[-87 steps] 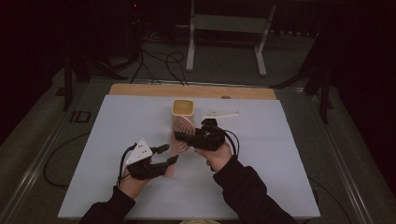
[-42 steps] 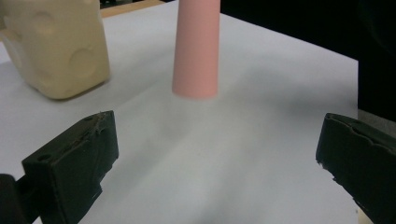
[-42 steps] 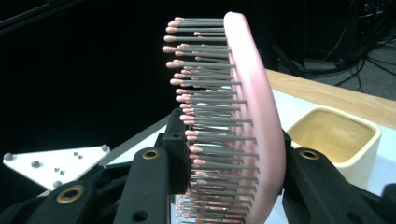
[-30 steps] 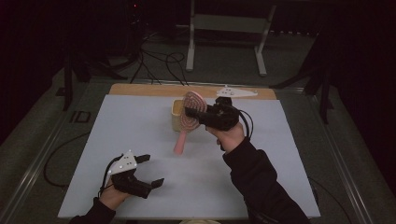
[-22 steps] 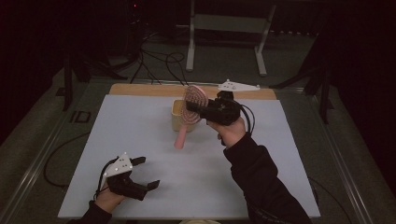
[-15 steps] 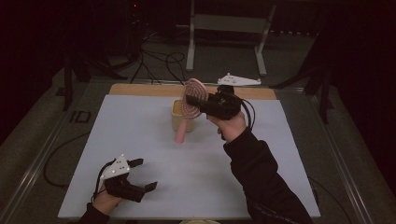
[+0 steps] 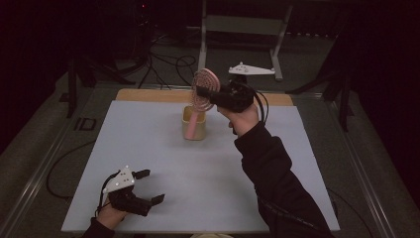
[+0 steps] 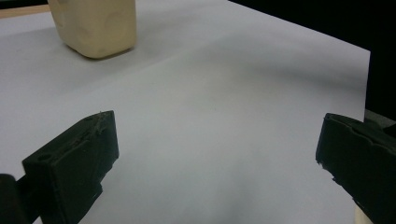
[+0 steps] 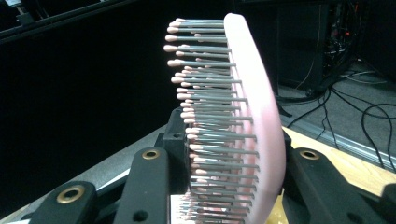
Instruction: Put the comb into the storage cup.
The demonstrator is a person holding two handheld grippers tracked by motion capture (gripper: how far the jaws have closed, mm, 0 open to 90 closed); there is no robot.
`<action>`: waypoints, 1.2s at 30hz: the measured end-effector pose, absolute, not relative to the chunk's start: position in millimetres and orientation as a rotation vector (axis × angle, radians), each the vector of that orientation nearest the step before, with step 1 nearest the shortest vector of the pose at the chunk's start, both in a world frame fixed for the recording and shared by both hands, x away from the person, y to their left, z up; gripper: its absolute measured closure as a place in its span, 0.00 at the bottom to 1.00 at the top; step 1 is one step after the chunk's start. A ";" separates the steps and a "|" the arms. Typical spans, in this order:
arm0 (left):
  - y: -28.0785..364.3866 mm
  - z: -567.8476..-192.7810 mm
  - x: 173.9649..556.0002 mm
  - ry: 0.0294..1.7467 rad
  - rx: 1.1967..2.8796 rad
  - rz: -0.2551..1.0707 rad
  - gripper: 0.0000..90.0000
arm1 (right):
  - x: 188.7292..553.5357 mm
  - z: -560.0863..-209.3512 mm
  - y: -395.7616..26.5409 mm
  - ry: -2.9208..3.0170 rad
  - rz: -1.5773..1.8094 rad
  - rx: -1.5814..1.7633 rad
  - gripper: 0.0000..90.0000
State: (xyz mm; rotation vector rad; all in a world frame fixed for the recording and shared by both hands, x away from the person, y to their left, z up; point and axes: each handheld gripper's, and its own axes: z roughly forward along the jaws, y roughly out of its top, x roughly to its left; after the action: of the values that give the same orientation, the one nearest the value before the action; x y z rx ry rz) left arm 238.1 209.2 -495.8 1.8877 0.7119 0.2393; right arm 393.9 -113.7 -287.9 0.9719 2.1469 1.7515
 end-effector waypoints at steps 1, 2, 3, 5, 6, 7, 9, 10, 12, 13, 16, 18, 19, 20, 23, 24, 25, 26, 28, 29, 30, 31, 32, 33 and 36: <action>209.2 -496.0 238.1 0.710 1.883 0.237 0.00 | 395.8 -286.9 -113.4 2.144 1.746 0.970 0.72; 209.2 -496.0 238.1 0.710 1.883 0.237 0.00 | 397.3 -285.8 -113.1 2.140 1.747 0.975 0.72; 209.2 -496.0 238.1 0.708 1.880 0.236 0.00 | 399.0 -285.0 -113.0 2.139 1.745 0.973 0.72; 209.0 -495.9 237.9 0.702 1.875 0.239 0.00 | 402.4 -284.1 -112.7 2.131 1.742 0.980 0.72; 209.4 -495.5 237.7 0.695 1.867 0.246 0.00 | 404.2 -283.7 -112.6 2.131 1.735 0.982 0.72; 209.6 -495.3 237.8 0.695 1.866 0.247 0.00 | 406.0 -283.3 -112.3 2.130 1.735 0.986 0.72; 209.9 -495.4 237.9 0.692 1.859 0.245 0.00 | 409.5 -282.5 -112.1 2.122 1.731 0.990 0.72; 209.9 -495.4 237.9 0.692 1.859 0.245 0.00 | 409.5 -282.5 -112.1 2.122 1.731 0.990 0.72; 210.1 -495.7 238.2 0.691 1.863 0.243 0.00 | 415.2 -280.5 -111.6 2.114 1.729 0.998 0.72; 209.7 -496.0 238.5 0.695 1.868 0.245 0.00 | 416.8 -279.7 -111.0 2.111 1.728 1.001 0.72; 209.8 -496.1 238.6 0.698 1.870 0.238 0.00 | 419.9 -278.5 -109.7 2.106 1.729 0.999 0.72; 210.2 -496.2 238.5 0.694 1.871 0.247 0.00 | 422.8 -277.4 -108.2 2.099 1.725 0.991 0.72; 210.3 -496.3 238.5 0.693 1.871 0.248 0.00 | 425.0 -276.8 -107.4 2.095 1.725 0.988 0.72; 210.6 -496.5 238.4 0.695 1.870 0.246 0.00 | 426.1 -276.5 -107.1 2.093 1.724 0.989 0.72; 211.0 -496.6 238.5 0.694 1.869 0.252 0.00 | 429.0 -275.7 -106.3 2.078 1.720 0.995 0.72; 211.6 -496.5 239.0 0.694 1.859 0.253 0.00 | 430.4 -275.4 -105.8 2.074 1.721 0.989 0.72; 211.7 -496.3 239.0 0.694 1.856 0.255 0.00 | 433.2 -275.0 -105.2 2.054 1.730 0.977 0.72; 212.1 -496.1 238.9 0.693 1.854 0.254 0.00 | 434.7 -275.0 -105.1 2.051 1.732 0.979 0.72; 212.4 -495.9 238.9 0.695 1.848 0.250 0.00 | 438.3 -275.4 -104.7 2.043 1.728 0.985 0.72; 212.5 -495.9 238.9 0.695 1.849 0.250 0.00 | 440.2 -276.0 -104.3 2.042 1.726 0.983 0.72; 212.4 -495.9 238.9 0.694 1.851 0.250 0.00 | 442.1 -276.8 -103.9 2.037 1.723 0.983 0.72; 212.2 -496.1 238.8 0.695 1.849 0.248 0.00 | 443.5 -277.6 -103.7 2.030 1.720 0.988 0.72; 212.0 -496.2 238.9 0.695 1.851 0.249 0.00 | 445.1 -278.8 -103.5 2.024 1.721 0.982 0.72; 211.9 -496.2 238.8 0.694 1.852 0.250 0.00 | 446.2 -280.0 -103.2 2.013 1.719 0.980 0.72; 212.0 -496.4 239.4 0.695 1.850 0.246 0.00 | 447.6 -282.7 -103.6 1.983 1.721 0.970 0.72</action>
State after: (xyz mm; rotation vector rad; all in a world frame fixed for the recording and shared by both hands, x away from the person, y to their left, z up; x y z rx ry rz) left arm 239.4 212.0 -496.4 1.8498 0.6952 0.2461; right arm 447.6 -103.6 -282.7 0.9703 1.9829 1.7215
